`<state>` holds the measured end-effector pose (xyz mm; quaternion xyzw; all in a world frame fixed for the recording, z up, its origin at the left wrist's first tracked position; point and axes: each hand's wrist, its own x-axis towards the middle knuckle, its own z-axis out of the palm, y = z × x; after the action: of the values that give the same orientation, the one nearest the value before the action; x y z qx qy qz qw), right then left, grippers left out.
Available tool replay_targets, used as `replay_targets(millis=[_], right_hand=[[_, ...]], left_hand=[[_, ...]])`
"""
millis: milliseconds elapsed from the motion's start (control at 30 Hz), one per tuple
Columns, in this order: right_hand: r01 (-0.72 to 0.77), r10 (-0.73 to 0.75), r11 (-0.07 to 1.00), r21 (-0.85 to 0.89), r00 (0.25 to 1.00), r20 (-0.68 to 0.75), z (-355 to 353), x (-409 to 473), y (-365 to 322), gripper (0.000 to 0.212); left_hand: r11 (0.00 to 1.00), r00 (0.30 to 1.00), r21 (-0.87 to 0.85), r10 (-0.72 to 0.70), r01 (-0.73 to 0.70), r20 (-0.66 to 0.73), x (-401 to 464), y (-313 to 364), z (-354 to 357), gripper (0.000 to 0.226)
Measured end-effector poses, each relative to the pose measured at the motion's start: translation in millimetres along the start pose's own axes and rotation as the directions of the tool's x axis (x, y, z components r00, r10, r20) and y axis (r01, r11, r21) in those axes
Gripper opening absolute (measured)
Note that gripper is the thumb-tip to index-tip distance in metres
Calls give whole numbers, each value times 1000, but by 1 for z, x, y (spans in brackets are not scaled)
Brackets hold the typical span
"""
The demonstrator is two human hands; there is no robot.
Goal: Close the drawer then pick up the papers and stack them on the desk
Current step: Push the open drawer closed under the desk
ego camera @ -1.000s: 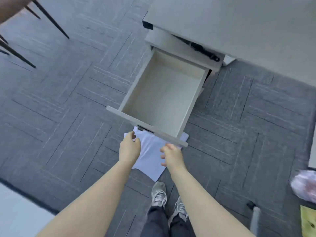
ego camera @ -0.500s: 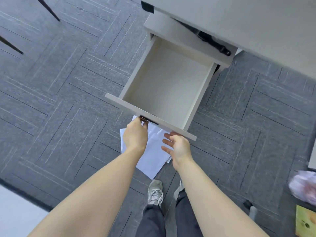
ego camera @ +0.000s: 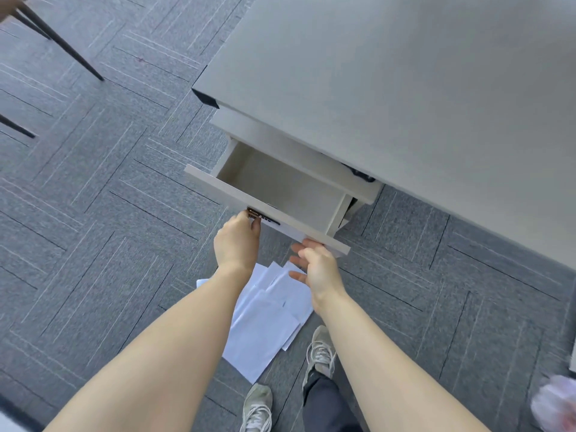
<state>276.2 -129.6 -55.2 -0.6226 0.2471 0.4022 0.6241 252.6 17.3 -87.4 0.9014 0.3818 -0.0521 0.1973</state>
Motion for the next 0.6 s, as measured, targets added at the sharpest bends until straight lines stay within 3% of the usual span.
replay_targets(millis=[300,600], right_hand=[[38,-38,999,-33,999,25,-18,42,-57,41],[65,-65,997,-35,998,10,-23,64,-76,33]], left_hand=[[995,994,55,91,-88,-56,52,46,11,36],[975,978,126,195,-186,-72,77,63,18,33]])
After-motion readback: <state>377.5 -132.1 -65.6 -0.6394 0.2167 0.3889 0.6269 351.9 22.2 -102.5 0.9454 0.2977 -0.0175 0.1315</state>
